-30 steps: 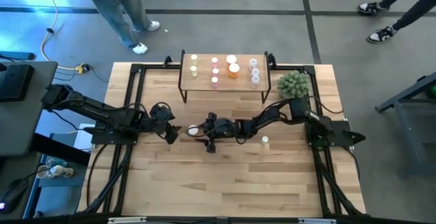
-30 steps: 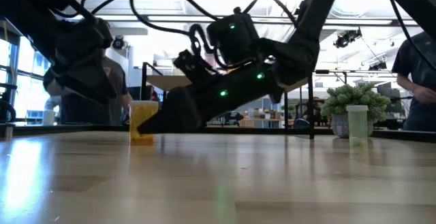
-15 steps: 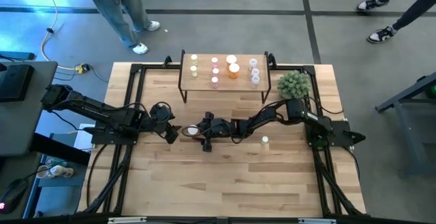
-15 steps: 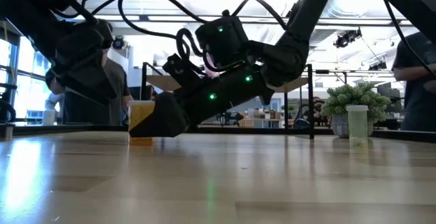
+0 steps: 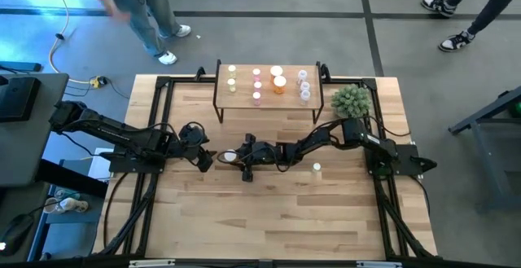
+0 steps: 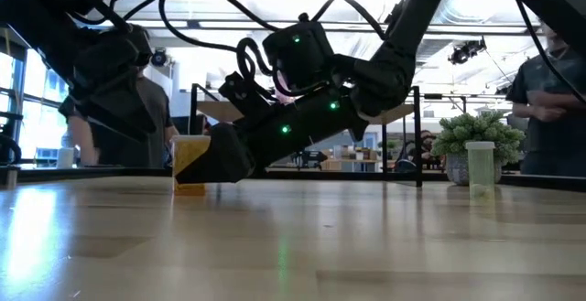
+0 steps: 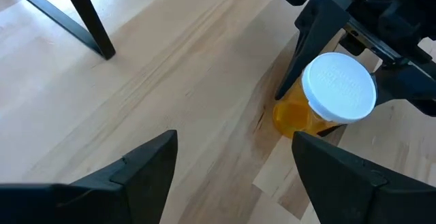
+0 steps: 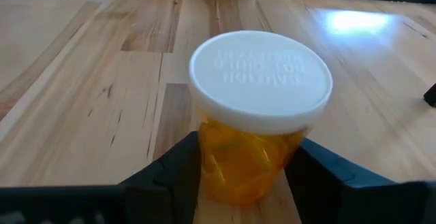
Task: Pick and place medicine bottles onto shelf by color
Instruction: Put the orange pill bottle aligned with the other orange pill bottles on the shelf
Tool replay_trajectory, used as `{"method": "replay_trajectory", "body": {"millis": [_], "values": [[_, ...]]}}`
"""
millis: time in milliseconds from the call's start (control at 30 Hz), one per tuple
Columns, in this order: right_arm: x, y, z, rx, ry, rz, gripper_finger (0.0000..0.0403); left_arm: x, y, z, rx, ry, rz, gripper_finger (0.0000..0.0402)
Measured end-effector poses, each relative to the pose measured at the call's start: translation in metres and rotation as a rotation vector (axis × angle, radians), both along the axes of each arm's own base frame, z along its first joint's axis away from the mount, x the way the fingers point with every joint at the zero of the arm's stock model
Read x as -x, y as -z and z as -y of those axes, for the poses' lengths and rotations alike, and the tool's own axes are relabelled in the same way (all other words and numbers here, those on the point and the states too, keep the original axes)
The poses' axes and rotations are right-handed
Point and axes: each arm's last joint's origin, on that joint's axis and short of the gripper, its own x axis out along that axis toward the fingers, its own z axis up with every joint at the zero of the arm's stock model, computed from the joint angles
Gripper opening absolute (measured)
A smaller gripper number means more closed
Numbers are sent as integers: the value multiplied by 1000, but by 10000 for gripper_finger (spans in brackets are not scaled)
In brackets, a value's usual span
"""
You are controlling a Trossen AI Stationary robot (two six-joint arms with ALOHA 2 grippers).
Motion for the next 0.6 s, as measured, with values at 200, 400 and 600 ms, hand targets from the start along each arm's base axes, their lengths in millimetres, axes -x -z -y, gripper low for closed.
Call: {"method": "replay_trajectory", "body": {"millis": [200,400,600], "values": [[1,-2,0,8,-3,-8,171,0,0,0,1,0,0,280],[3,-26,0,13,-5,-30,171,0,0,0,2,-1,1,280],[8,-53,0,52,-19,-49,172,0,0,0,5,1,0,280]]}}
